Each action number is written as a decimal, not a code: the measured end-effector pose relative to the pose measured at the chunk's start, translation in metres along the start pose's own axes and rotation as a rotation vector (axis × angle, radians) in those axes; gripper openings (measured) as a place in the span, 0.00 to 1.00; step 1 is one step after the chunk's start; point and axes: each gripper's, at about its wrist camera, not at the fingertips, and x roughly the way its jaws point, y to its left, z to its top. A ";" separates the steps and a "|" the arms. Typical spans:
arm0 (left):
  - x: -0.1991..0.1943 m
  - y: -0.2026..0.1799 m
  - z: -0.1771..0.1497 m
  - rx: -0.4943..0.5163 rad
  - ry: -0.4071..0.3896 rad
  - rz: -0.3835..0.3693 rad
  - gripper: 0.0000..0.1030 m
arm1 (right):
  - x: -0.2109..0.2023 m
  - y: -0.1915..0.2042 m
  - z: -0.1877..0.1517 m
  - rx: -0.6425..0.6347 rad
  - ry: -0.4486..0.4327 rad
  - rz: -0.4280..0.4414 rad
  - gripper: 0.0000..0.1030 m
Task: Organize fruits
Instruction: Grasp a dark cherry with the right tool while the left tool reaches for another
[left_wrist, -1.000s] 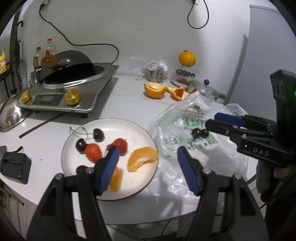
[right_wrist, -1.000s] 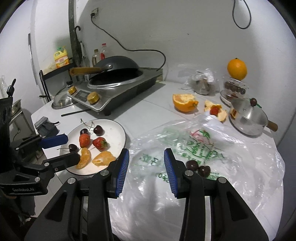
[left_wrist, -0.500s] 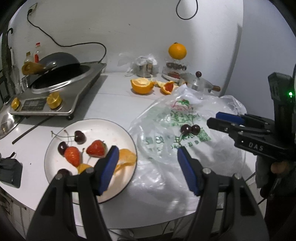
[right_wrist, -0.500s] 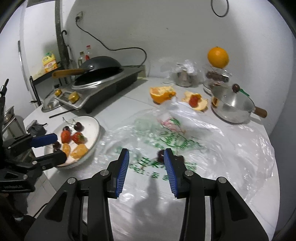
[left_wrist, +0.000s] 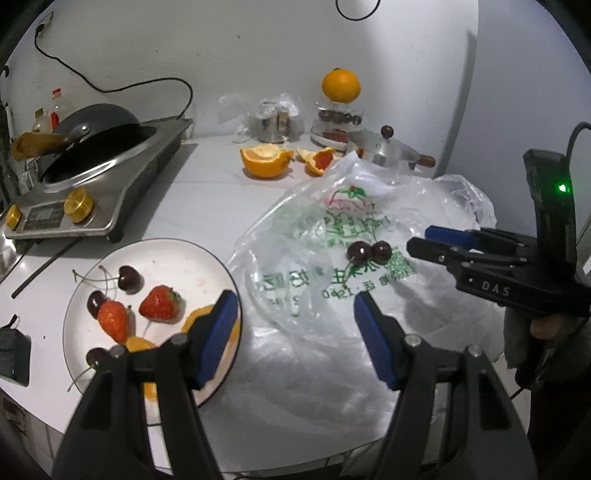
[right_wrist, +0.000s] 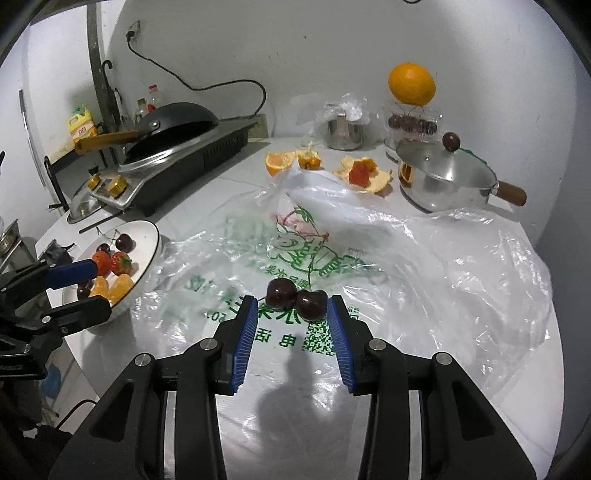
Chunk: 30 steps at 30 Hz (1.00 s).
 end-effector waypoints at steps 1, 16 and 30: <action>0.002 -0.001 0.000 0.005 0.003 0.006 0.65 | 0.004 -0.001 0.000 -0.001 0.007 0.002 0.40; 0.036 -0.011 0.011 0.011 0.028 0.001 0.65 | 0.044 -0.016 0.004 -0.024 0.085 0.019 0.40; 0.068 -0.024 0.019 0.030 0.060 -0.001 0.65 | 0.066 -0.018 0.007 -0.065 0.131 0.054 0.30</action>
